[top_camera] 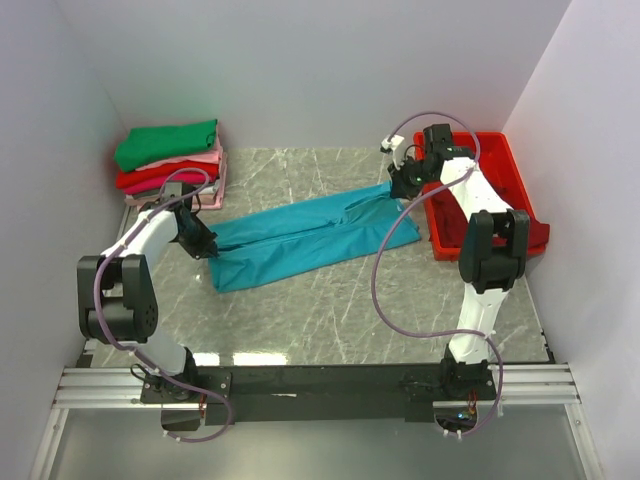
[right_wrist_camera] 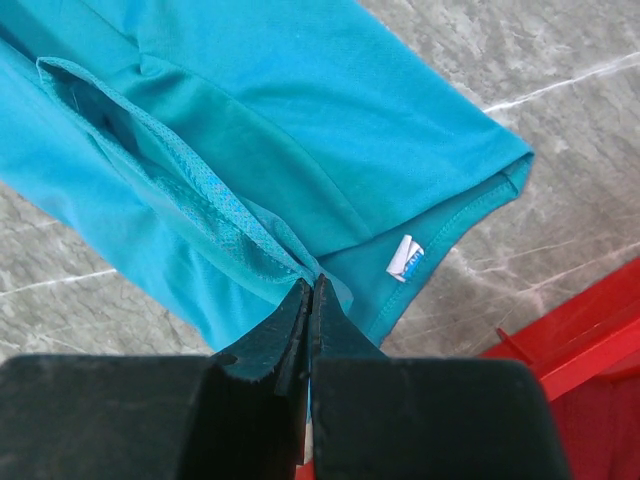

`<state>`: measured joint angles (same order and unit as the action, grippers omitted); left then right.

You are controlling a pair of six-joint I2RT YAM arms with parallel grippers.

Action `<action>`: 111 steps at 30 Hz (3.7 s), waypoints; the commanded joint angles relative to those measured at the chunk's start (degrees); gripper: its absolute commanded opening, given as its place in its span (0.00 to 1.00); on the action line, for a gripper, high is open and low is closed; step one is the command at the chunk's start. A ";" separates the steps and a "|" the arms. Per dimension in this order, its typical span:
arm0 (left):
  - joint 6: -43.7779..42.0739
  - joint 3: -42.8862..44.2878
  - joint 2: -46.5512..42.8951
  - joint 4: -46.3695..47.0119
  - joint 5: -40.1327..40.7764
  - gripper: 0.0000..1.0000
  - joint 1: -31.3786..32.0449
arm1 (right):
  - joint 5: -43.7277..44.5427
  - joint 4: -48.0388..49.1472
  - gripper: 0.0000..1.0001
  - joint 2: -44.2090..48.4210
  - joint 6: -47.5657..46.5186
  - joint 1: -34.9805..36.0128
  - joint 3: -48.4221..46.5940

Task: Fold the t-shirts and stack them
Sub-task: Fold the tshirt

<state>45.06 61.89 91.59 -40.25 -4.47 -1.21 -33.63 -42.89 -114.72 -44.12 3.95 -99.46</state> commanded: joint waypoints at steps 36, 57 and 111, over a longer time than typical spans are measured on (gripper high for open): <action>-4.01 6.14 4.38 1.40 3.85 0.01 -0.11 | 4.01 3.69 0.00 -10.09 8.52 2.03 -11.90; -8.14 1.66 -18.28 5.97 1.48 0.64 -0.19 | 13.46 10.36 0.36 -13.52 16.94 6.15 -14.09; -7.53 -5.81 -57.85 -4.84 14.41 0.86 -3.53 | 37.94 34.45 0.14 -12.91 6.06 60.57 7.52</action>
<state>39.59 56.86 33.52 -46.96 11.51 -4.58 6.92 -7.40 -128.81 -39.38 64.36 -92.47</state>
